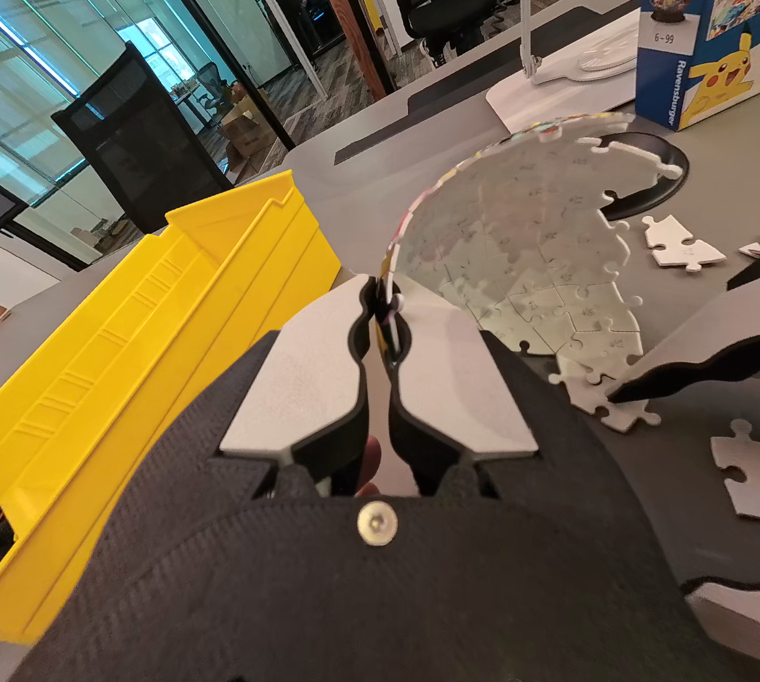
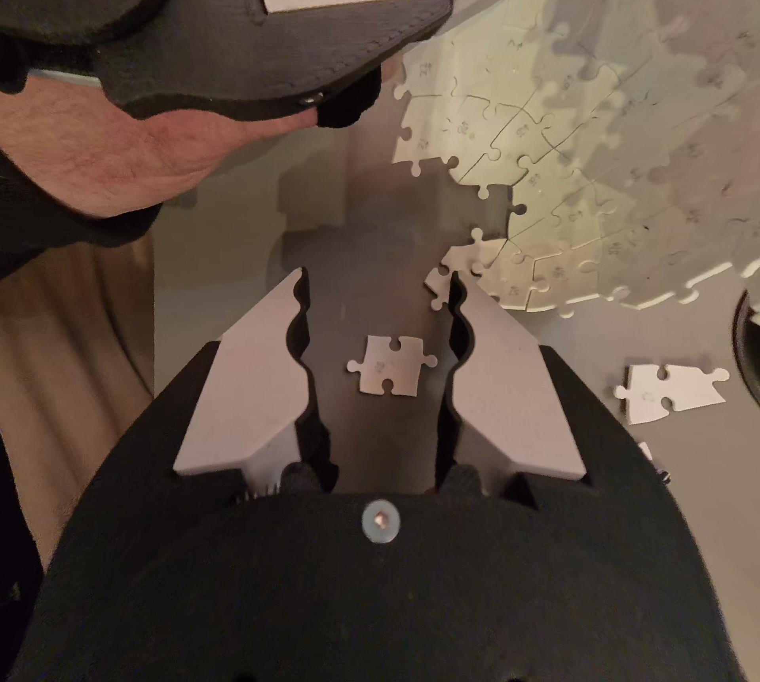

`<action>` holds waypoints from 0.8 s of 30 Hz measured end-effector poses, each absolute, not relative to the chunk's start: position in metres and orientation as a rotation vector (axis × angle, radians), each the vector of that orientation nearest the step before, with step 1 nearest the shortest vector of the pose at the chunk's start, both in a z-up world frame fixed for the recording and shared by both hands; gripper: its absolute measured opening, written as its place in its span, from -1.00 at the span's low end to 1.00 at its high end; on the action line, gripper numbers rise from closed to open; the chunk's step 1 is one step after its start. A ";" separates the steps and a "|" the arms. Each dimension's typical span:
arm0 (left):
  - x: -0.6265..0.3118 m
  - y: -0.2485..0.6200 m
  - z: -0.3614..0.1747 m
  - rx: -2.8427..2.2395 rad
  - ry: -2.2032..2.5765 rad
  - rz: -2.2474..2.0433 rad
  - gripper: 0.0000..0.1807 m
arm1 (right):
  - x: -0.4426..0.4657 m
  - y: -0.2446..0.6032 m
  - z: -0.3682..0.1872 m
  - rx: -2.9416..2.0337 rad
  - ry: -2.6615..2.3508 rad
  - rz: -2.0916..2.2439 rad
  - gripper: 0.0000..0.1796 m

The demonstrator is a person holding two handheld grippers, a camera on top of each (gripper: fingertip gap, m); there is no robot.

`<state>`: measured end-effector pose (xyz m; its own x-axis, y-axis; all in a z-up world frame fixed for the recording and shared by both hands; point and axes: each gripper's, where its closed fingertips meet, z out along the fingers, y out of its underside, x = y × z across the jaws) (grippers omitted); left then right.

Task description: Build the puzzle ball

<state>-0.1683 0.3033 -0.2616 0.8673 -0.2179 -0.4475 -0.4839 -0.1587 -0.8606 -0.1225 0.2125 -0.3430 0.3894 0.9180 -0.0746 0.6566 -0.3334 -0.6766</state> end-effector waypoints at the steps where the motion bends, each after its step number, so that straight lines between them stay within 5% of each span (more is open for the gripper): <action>1: -0.168 0.303 -0.262 -1.743 0.539 0.253 -0.95 | -0.123 0.212 -0.342 -2.087 -1.348 0.616 -0.25; 24: -0.165 0.304 -0.260 -1.732 0.551 0.239 -0.95 | -0.120 0.224 -0.347 -2.033 -1.457 0.545 -0.29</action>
